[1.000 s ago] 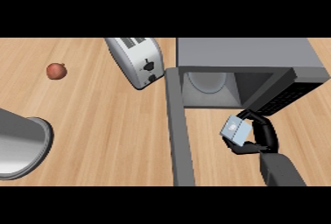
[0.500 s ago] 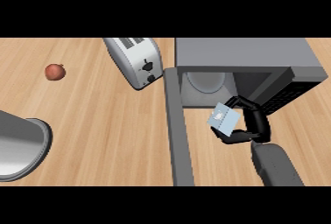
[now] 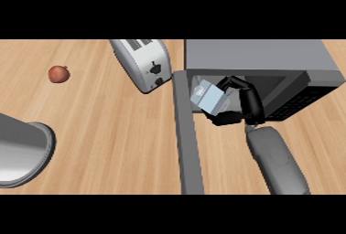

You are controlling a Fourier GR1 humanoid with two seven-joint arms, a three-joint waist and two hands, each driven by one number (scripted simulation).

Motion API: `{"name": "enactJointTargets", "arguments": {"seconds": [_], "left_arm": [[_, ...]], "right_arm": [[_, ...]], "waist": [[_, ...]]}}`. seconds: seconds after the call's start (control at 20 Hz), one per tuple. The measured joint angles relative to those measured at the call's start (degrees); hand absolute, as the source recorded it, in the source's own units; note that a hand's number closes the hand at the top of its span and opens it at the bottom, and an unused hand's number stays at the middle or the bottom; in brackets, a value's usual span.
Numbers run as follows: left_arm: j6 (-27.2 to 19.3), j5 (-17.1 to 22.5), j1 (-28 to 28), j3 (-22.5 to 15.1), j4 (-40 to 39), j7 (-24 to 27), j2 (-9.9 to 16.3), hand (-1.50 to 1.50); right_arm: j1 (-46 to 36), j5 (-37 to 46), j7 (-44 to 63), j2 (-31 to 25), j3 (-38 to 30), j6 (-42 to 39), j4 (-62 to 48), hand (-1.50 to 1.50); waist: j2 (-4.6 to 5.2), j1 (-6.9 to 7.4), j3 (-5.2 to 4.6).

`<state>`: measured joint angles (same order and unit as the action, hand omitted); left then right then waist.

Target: Pick up the milk, place it into the microwave and close the microwave

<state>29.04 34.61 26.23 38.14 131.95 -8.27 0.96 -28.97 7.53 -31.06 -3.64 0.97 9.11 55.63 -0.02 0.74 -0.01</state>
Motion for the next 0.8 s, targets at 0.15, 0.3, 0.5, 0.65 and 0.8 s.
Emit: {"name": "enactJointTargets", "arguments": {"seconds": [0.15,0.3,0.5,0.65,0.8], "left_arm": [[0.72,0.87,-0.32,1.08,-1.0,0.36,0.8,-1.5],[1.2,0.67,-1.25,1.07,-1.7,0.44,1.0,-1.5],[1.0,0.73,-2.35,1.12,-2.06,-0.14,1.57,-1.5],[1.9,0.62,-2.78,1.09,-2.86,0.22,1.84,-1.5],[1.45,0.2,-4.16,0.2,-3.01,-0.35,2.06,-1.5]], "right_arm": [[-5.36,2.94,1.23,-0.42,-0.16,2.53,-5.56,1.5],[-10.67,4.82,1.63,-0.5,-1.11,4.95,-12.0,1.5],[-17.05,7.02,0.78,-1.29,-2.78,8.57,-21.18,1.5],[-20.97,8.24,-0.47,-1.8,-4.17,11.6,-27.59,1.5],[-24.43,8.84,-1.38,-2.66,-5.63,13.95,-32.62,1.5]], "waist": [[0.15,0.34,0.02],[0.45,0.55,0.21],[0.77,1.21,0.28],[0.94,1.86,0.21],[1.46,2.6,0.24]]}}
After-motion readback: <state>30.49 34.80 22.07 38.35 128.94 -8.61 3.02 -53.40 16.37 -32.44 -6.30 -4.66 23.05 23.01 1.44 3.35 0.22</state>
